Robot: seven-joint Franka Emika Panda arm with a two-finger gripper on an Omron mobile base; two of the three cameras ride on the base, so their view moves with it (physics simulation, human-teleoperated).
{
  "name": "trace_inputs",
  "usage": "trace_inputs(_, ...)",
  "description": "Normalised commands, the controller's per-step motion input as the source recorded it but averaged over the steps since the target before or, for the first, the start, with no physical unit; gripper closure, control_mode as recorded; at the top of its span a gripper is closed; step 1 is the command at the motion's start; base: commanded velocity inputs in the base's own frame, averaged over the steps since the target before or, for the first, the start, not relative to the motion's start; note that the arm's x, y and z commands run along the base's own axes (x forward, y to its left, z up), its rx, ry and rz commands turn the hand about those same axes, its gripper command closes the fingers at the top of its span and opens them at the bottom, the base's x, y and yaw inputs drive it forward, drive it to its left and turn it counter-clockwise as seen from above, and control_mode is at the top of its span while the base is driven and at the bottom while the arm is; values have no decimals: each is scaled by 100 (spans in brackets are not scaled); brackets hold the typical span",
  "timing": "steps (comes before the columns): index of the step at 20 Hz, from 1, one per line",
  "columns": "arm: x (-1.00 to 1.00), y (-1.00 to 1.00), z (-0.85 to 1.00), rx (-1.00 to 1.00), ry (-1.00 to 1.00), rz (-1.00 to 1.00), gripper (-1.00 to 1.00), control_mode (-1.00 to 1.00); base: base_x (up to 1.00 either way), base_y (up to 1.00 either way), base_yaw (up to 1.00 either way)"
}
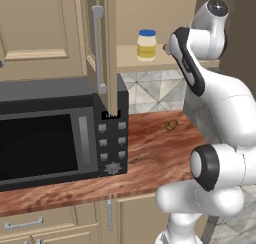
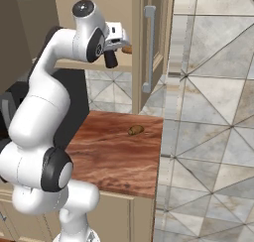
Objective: Pick the shaker and mayonnaise from the counter and place them in the cabinet.
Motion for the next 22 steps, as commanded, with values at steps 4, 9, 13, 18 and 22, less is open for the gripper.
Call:
trace_inputs(4,28,0,0,0,-3,0,100,-100,0,0,0)
trace_inputs(9,32,0,0,0,-3,0,100,-100,0,0,0)
trace_inputs(13,36,0,-6,0,-1,0,100,-100,0,0,0)
trace_inputs(18,38,0,-11,0,-1,0,100,-100,0,0,0)
trace_inputs(22,35,0,-10,0,-2,0,100,-100,0,0,0)
